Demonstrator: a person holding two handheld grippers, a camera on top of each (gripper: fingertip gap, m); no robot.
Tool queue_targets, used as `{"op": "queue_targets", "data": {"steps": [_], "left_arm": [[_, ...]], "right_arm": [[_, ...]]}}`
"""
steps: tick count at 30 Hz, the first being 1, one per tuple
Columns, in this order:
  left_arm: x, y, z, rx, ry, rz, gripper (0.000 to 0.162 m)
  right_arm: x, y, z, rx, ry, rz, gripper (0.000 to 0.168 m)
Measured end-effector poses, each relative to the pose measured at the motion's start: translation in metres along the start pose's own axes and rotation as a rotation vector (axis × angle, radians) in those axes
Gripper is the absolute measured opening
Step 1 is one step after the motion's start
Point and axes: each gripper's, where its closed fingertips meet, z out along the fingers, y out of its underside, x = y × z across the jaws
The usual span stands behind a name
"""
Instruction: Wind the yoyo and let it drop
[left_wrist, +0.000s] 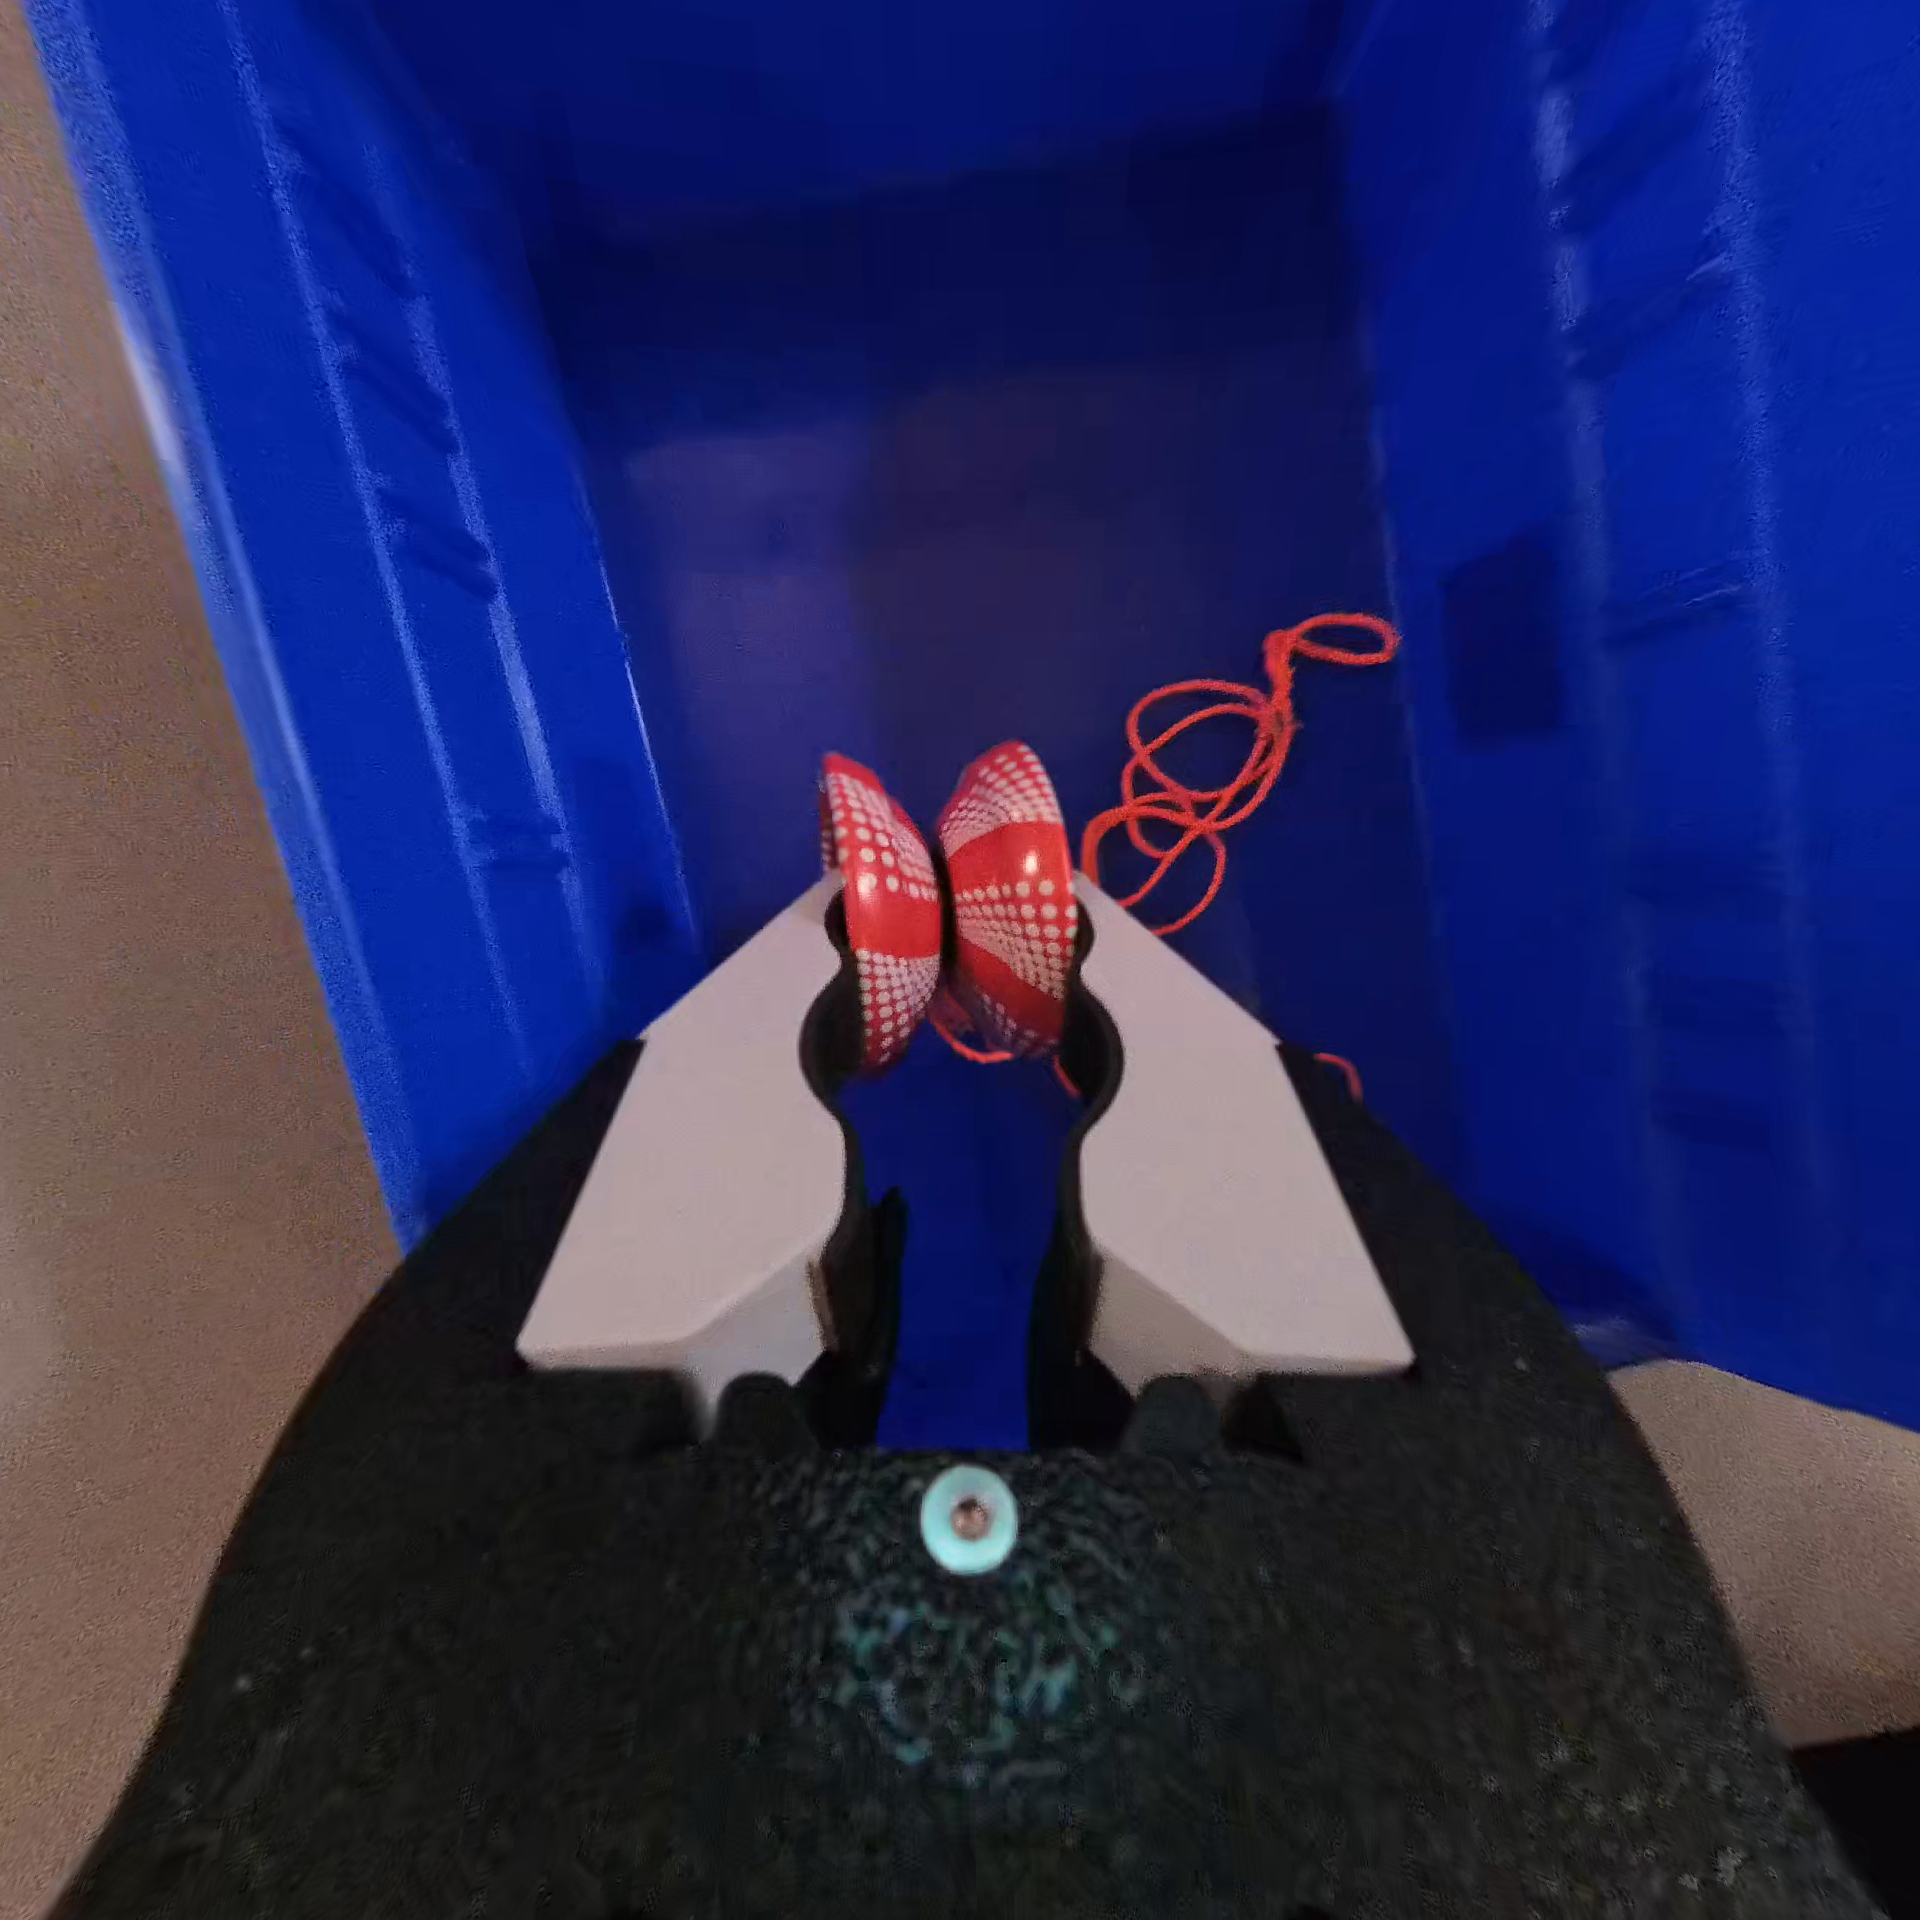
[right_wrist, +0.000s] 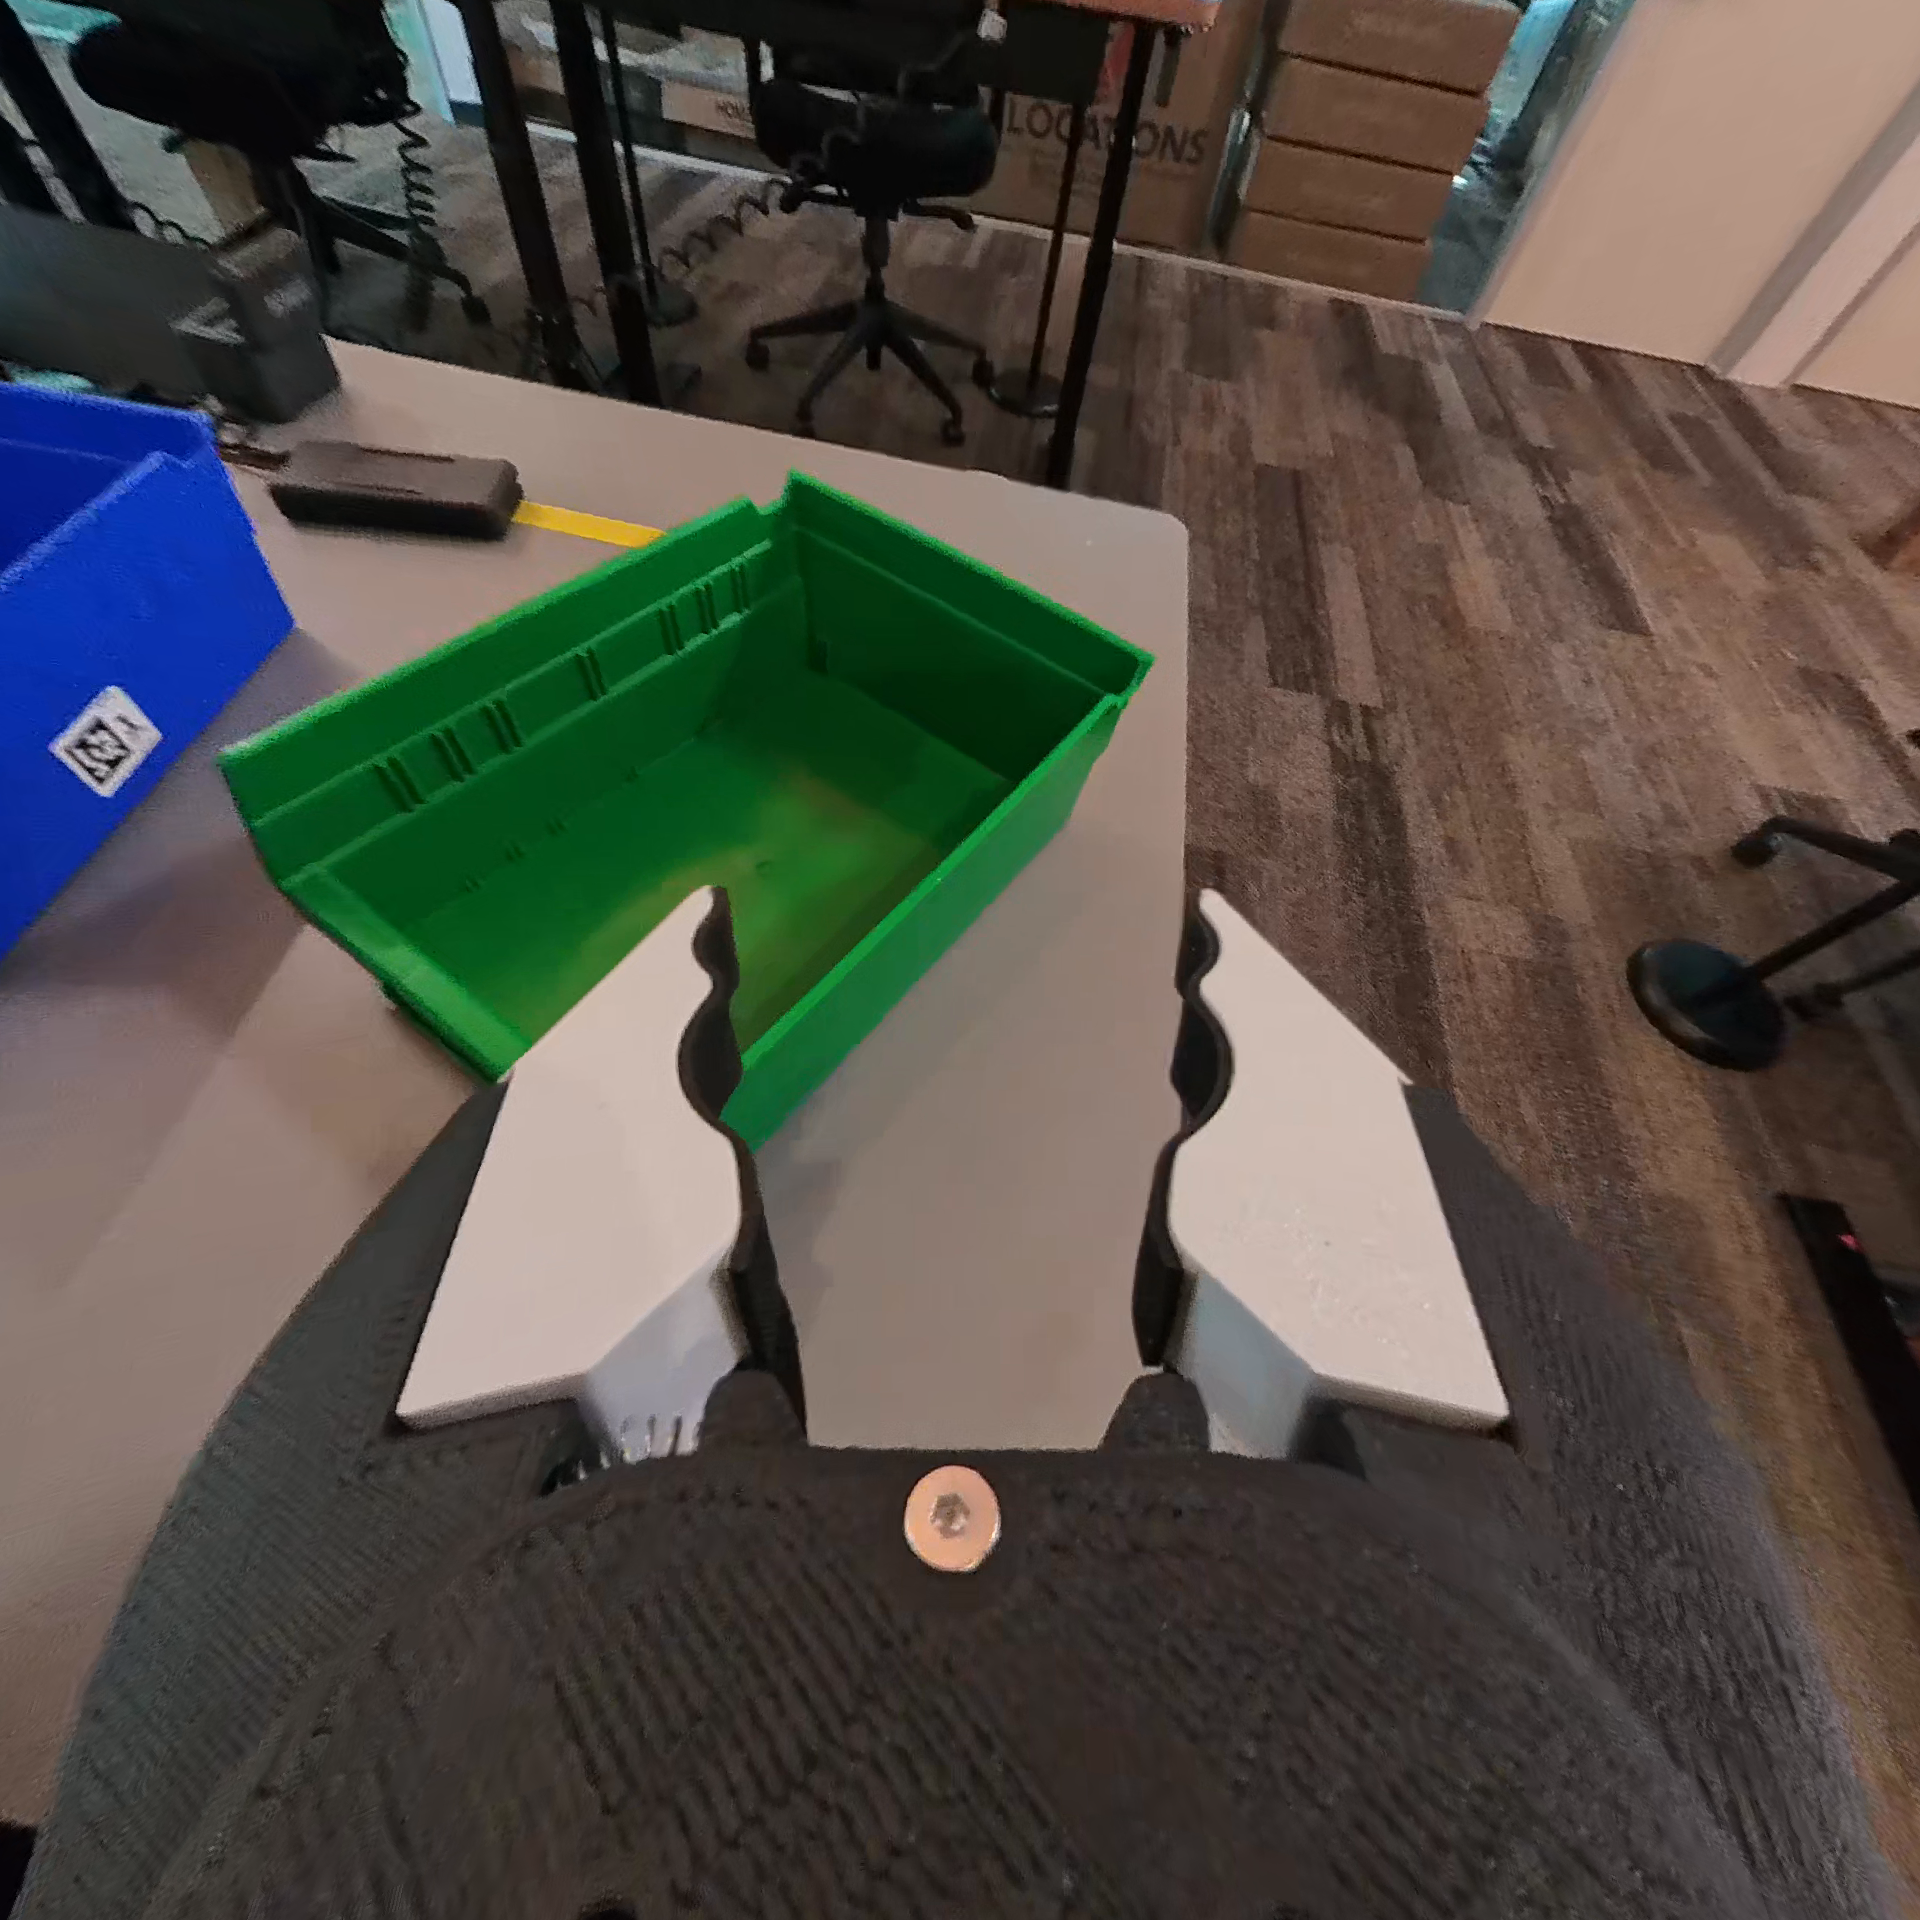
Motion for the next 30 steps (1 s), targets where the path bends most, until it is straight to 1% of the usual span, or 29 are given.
{"op": "queue_targets", "data": {"steps": [3, 5, 6, 8, 9, 11, 13, 15, 17, 20, 23, 24, 26, 29, 30], "left_arm": [[0.030, -0.034, -0.042, 0.291, 0.087, 0.069, 0.033], [0.062, -0.060, -0.088, 0.530, 0.148, 0.161, 0.033], [0.076, -0.071, -0.113, 0.637, 0.152, 0.201, 0.033], [0.107, -0.088, -0.161, 0.825, 0.155, 0.294, 0.033], [0.122, -0.094, -0.184, 0.916, 0.147, 0.334, 0.033], [0.149, -0.104, -0.224, 1.061, 0.130, 0.404, 0.033], [0.176, -0.108, -0.256, 1.184, 0.134, 0.485, 0.033], [0.197, -0.109, -0.278, 1.261, 0.101, 0.575, 0.032], [0.211, -0.109, -0.292, 1.314, 0.035, 0.665, 0.033], [0.222, -0.109, -0.298, 1.328, -0.063, 0.772, 0.033], [0.233, -0.106, -0.302, 1.345, -0.071, 0.824, 0.032], [0.236, -0.105, -0.301, 1.338, -0.077, 0.842, 0.032], [0.243, -0.104, -0.302, 1.345, -0.094, 0.877, 0.033], [0.247, -0.105, -0.310, 1.385, -0.094, 0.867, 0.033], [0.248, -0.106, -0.313, 1.405, -0.078, 0.849, 0.039]], "right_arm": [[-0.023, -0.020, -0.004, 0.026, -0.112, 0.014, 0.065], [-0.053, -0.040, -0.005, 0.028, -0.245, 0.061, 0.056], [-0.074, -0.052, -0.006, 0.032, -0.340, 0.090, 0.052], [-0.121, -0.081, -0.013, 0.044, -0.562, 0.154, 0.036], [-0.145, -0.097, -0.020, 0.046, -0.681, 0.188, 0.032], [-0.184, -0.129, -0.032, 0.040, -0.883, 0.254, 0.031], [-0.213, -0.157, -0.040, 0.044, -1.015, 0.289, 0.032], [-0.228, -0.180, -0.041, 0.070, -1.068, 0.307, 0.032], [-0.239, -0.195, -0.044, 0.068, -1.124, 0.336, 0.033], [-0.249, -0.212, -0.055, 0.049, -1.259, 0.437, 0.033], [-0.254, -0.214, -0.053, 0.028, -1.289, 0.459, 0.032], [-0.255, -0.215, -0.054, 0.023, -1.312, 0.470, 0.030], [-0.258, -0.218, -0.060, 0.016, -1.363, 0.492, 0.021], [-0.254, -0.220, -0.061, 0.044, -1.368, 0.465, 0.014], [-0.254, -0.223, -0.066, 0.055, -1.389, 0.467, 0.007]]}}
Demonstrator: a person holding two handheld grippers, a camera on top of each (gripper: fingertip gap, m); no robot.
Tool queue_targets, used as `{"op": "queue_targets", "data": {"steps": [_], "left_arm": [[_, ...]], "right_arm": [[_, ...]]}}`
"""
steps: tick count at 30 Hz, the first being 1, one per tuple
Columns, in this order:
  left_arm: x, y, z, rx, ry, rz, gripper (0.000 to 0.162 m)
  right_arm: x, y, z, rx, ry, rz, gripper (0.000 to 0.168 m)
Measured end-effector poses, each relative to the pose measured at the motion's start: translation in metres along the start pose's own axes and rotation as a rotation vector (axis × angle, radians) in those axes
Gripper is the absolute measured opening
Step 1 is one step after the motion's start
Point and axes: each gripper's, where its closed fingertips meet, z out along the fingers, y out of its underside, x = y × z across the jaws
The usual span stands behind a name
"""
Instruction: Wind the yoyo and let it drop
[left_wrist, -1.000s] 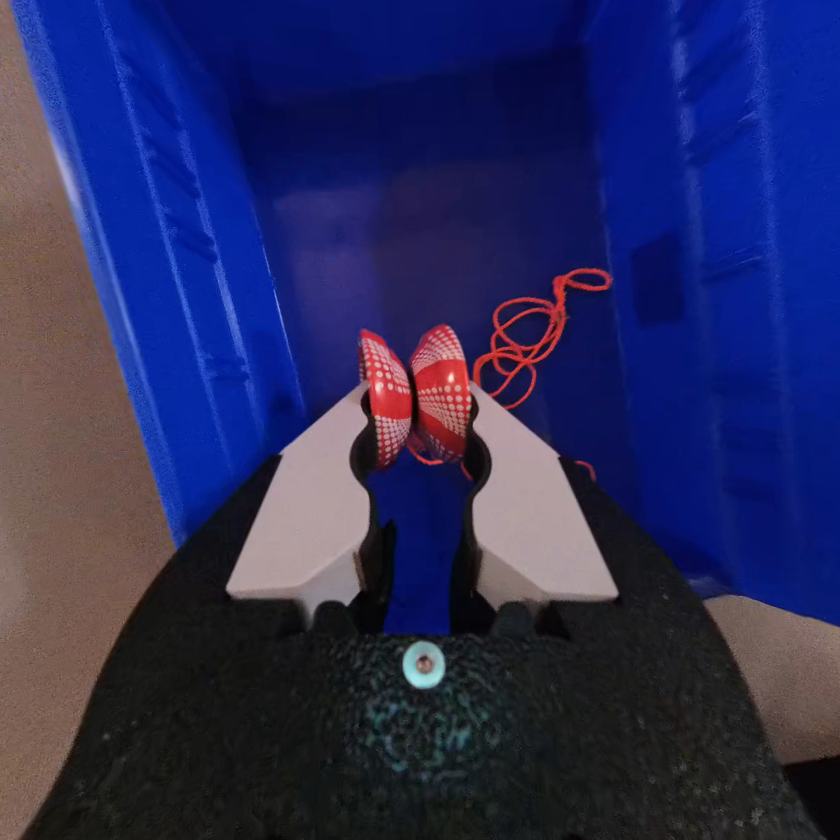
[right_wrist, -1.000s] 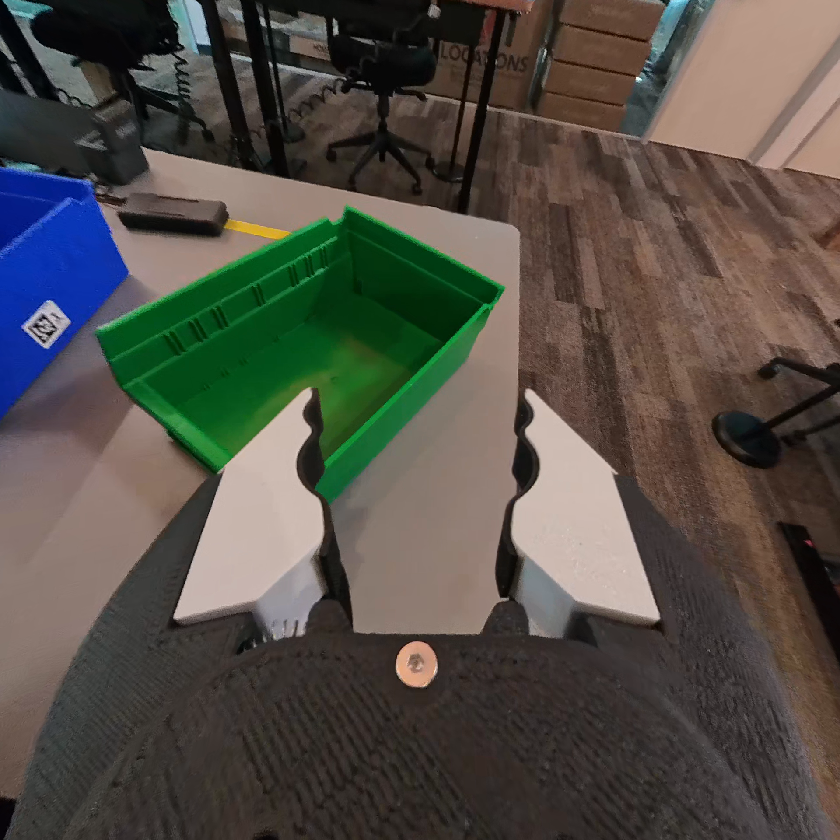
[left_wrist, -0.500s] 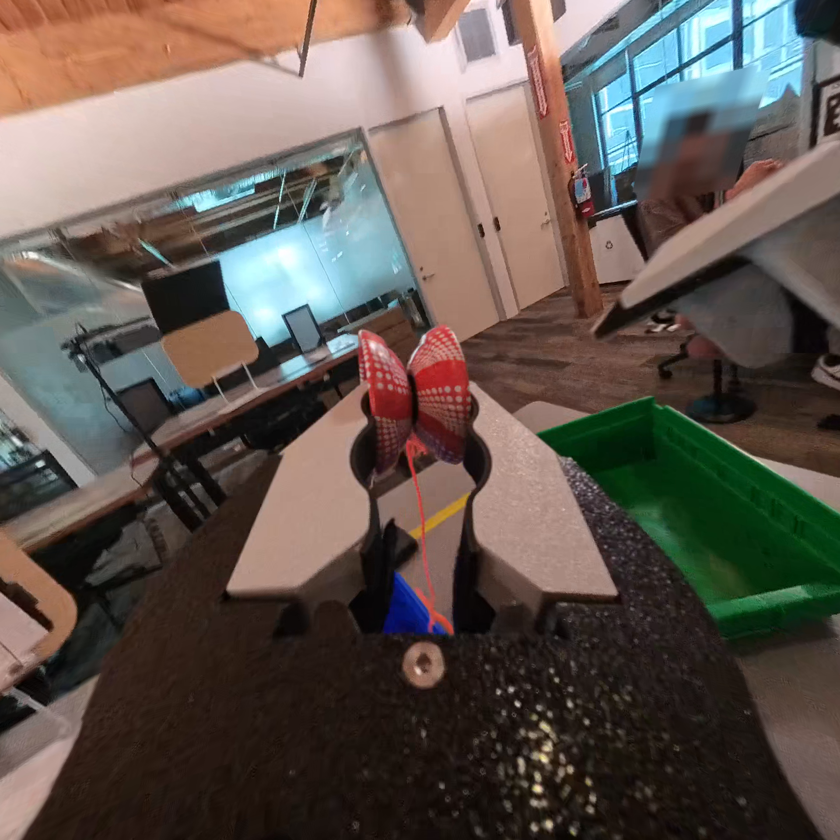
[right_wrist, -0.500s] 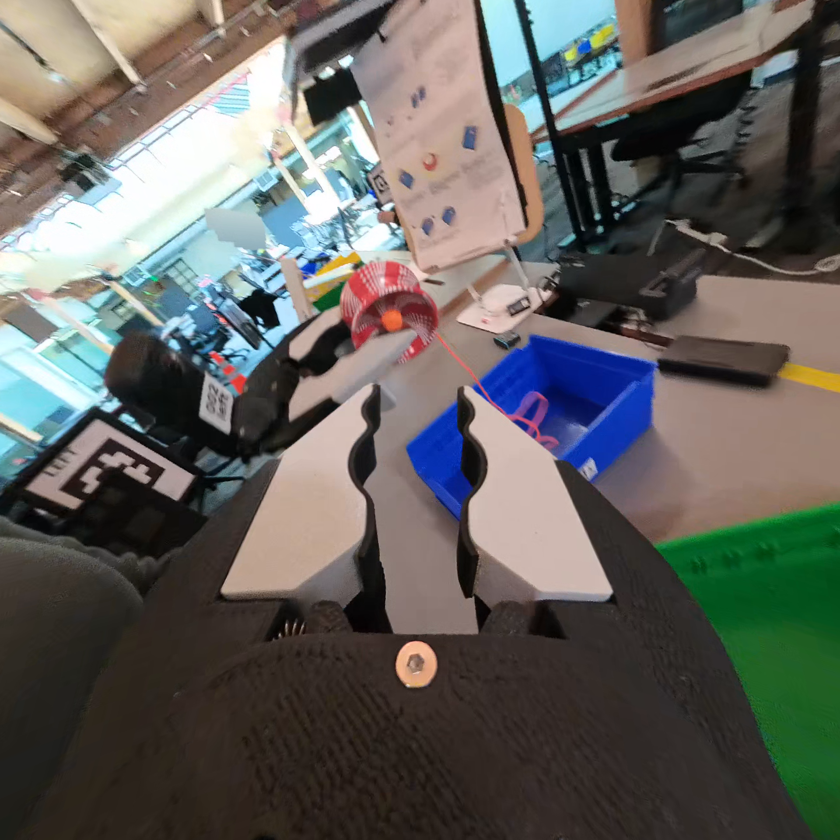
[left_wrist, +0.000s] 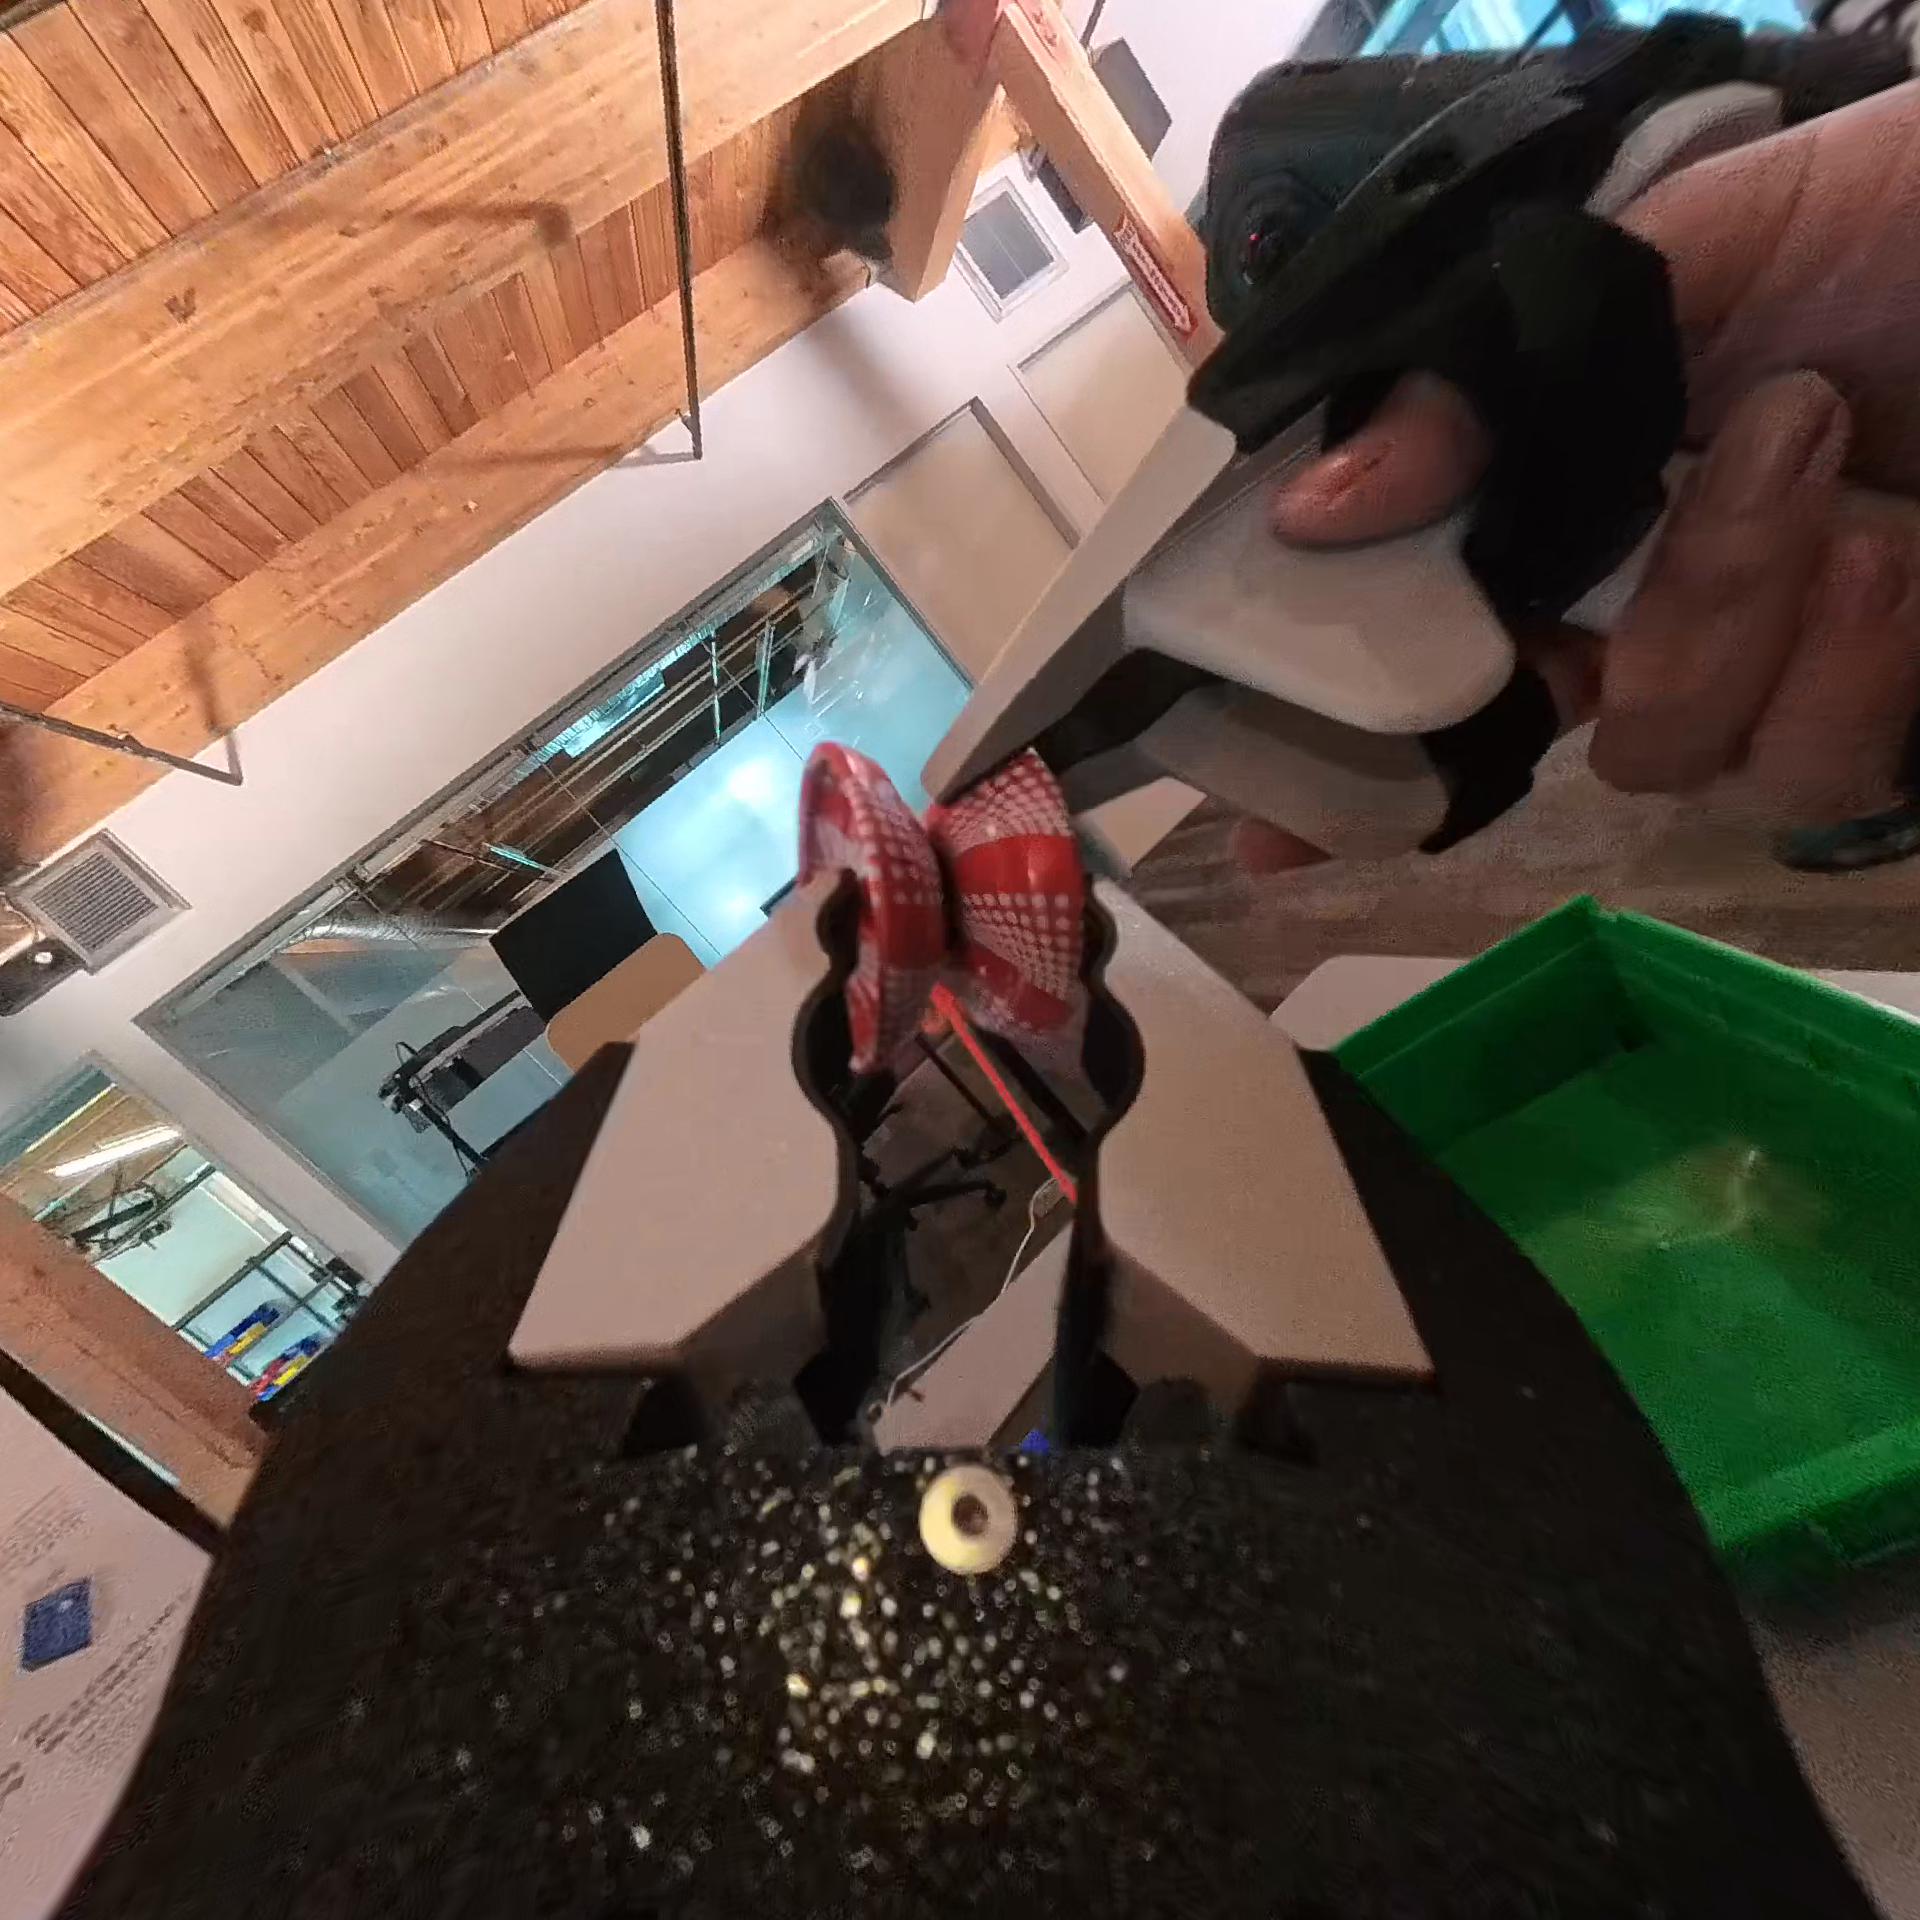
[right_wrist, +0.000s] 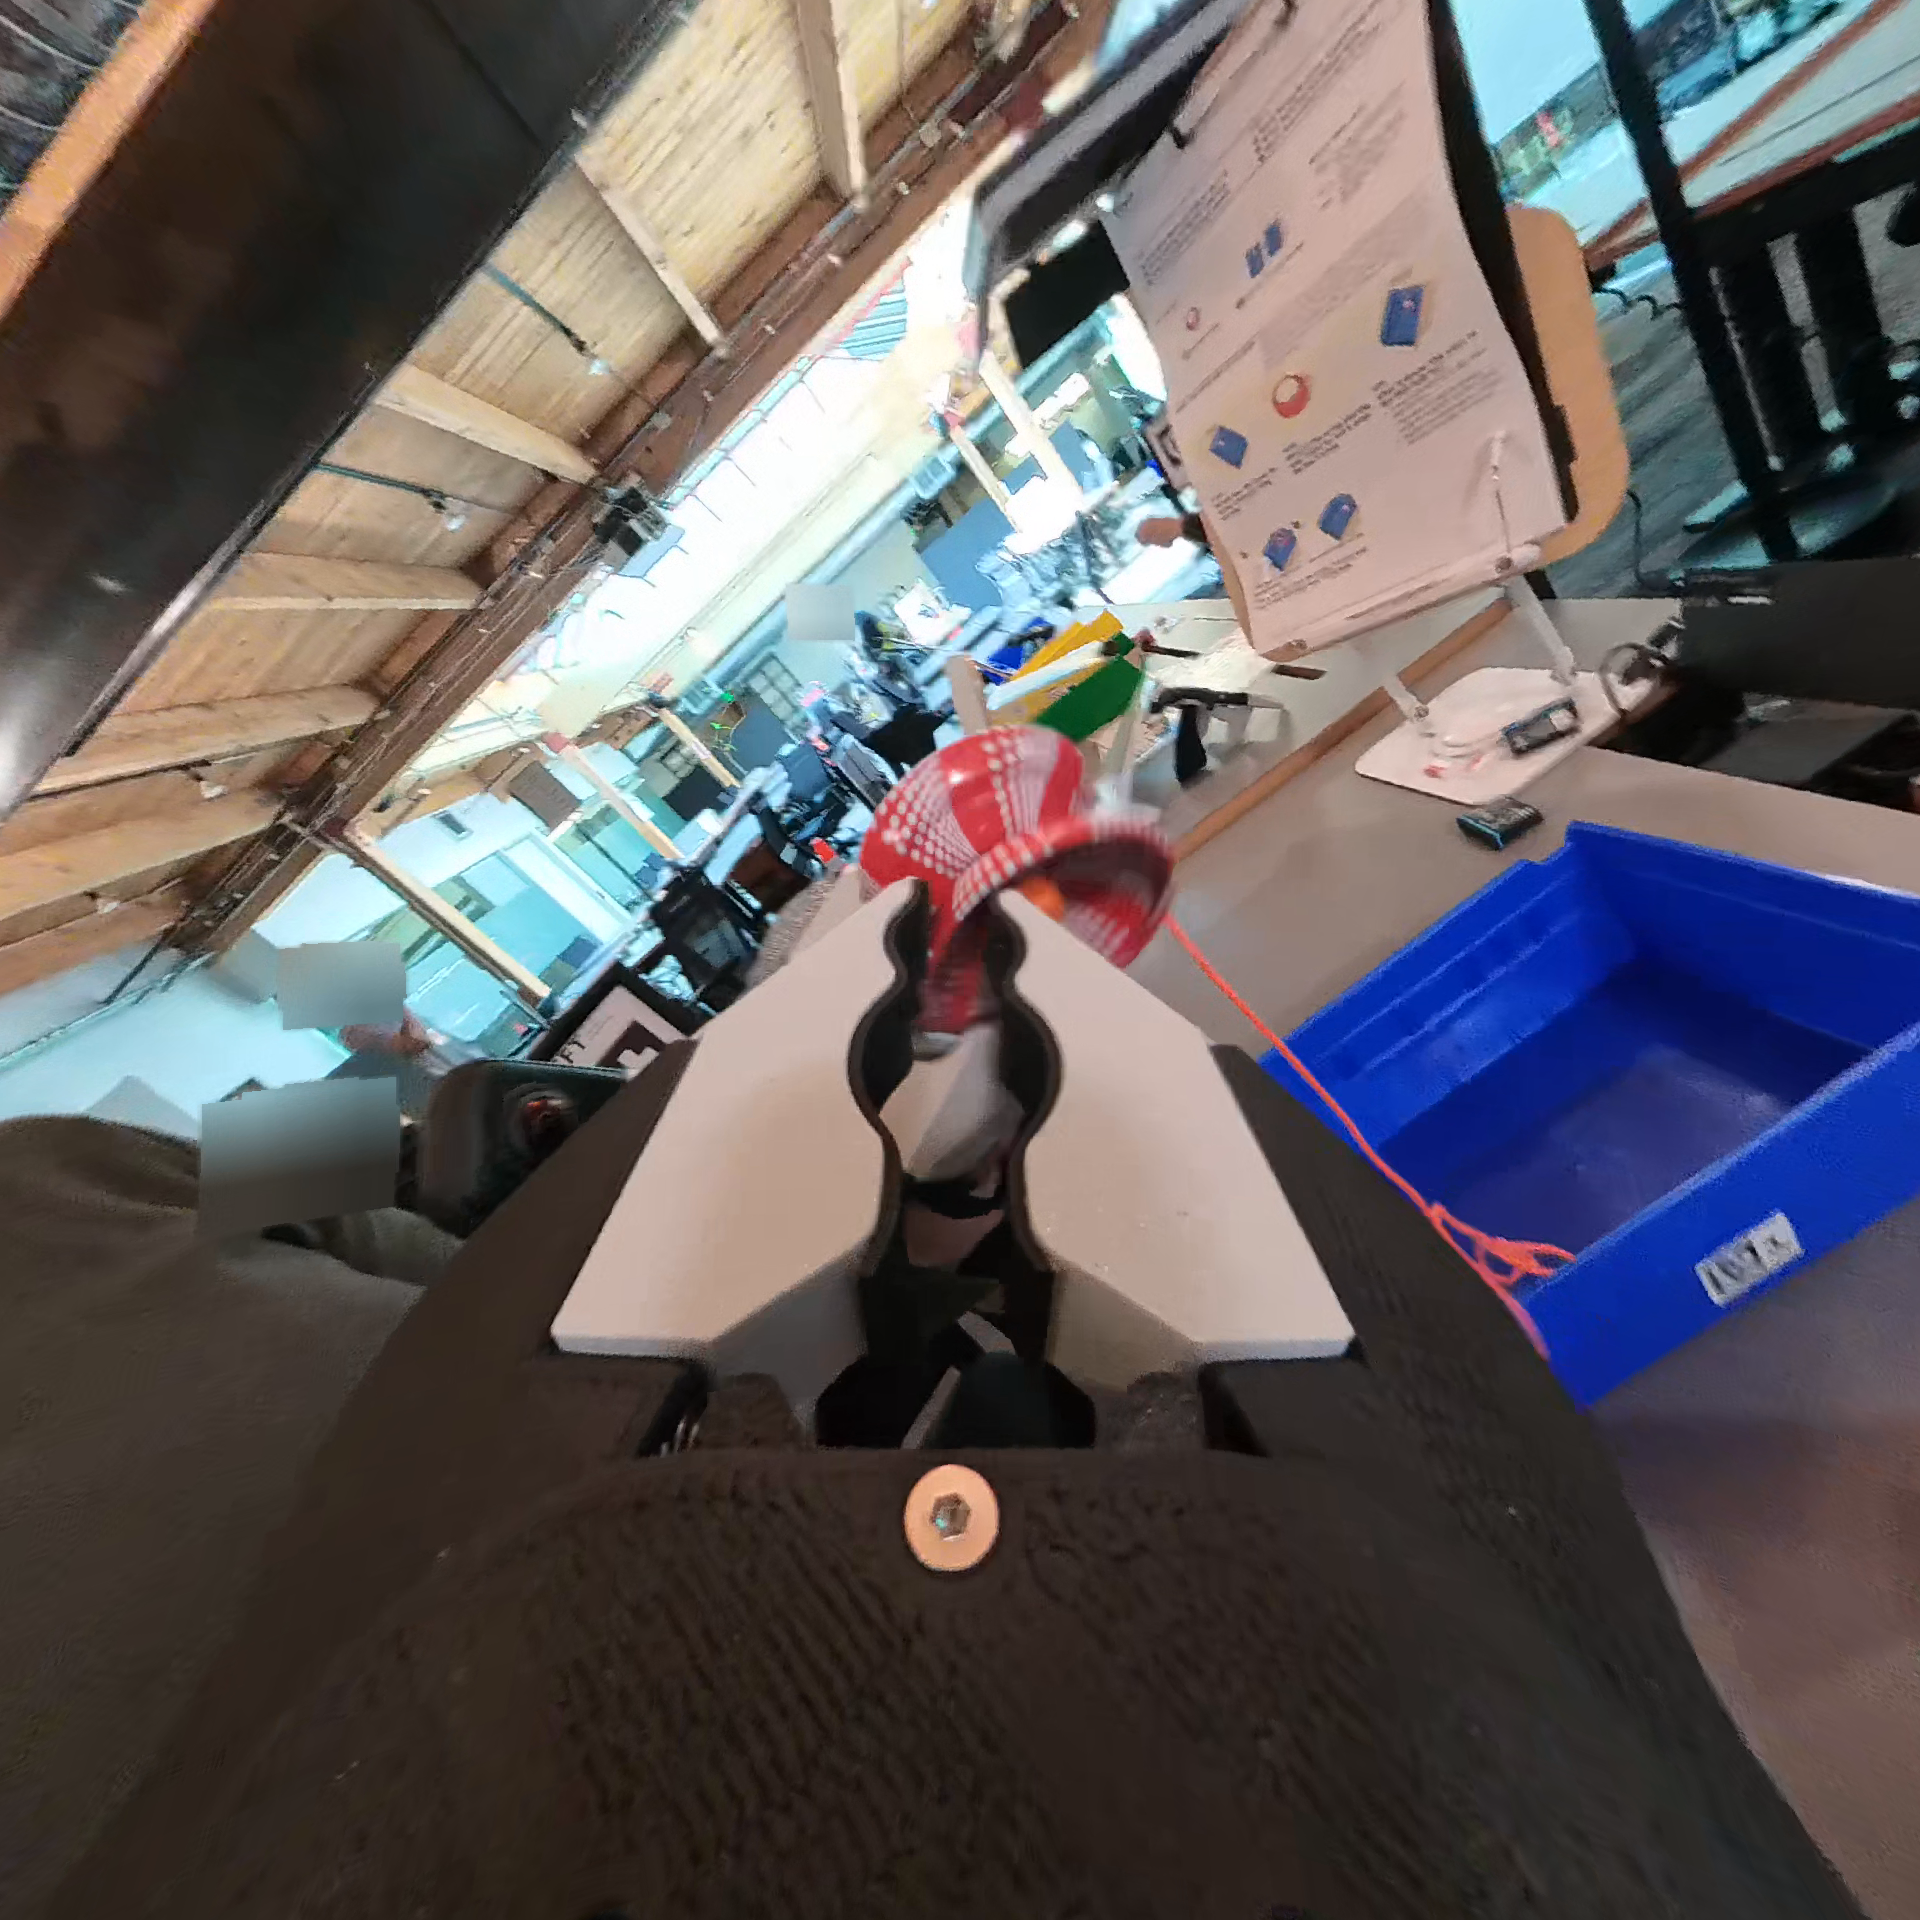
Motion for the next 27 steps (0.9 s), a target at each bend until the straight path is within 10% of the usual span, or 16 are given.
{"op": "queue_targets", "data": {"steps": [5, 8, 11, 18, 27], "left_arm": [[0.000, 0.009, 0.022, -0.053, 0.051, -0.347, 0.110], [0.015, 0.005, 0.038, -0.058, 0.186, -0.459, 0.073], [0.040, -0.013, 0.042, -0.034, 0.376, -0.458, 0.000], [0.088, -0.049, 0.019, -0.028, 0.675, -0.201, 0.000], [0.002, -0.092, 0.029, 0.078, 0.534, -0.159, 0.000]], "right_arm": [[-0.016, -0.020, -0.007, 0.021, -0.026, -0.094, 0.001], [-0.025, -0.039, -0.016, 0.055, -0.028, -0.156, 0.001], [-0.025, -0.064, -0.033, 0.131, 0.069, -0.311, 0.001], [-0.006, -0.083, -0.073, 0.088, 0.506, -0.858, 0.001], [0.018, -0.021, -0.086, -0.207, 0.543, -1.019, 0.001]]}}
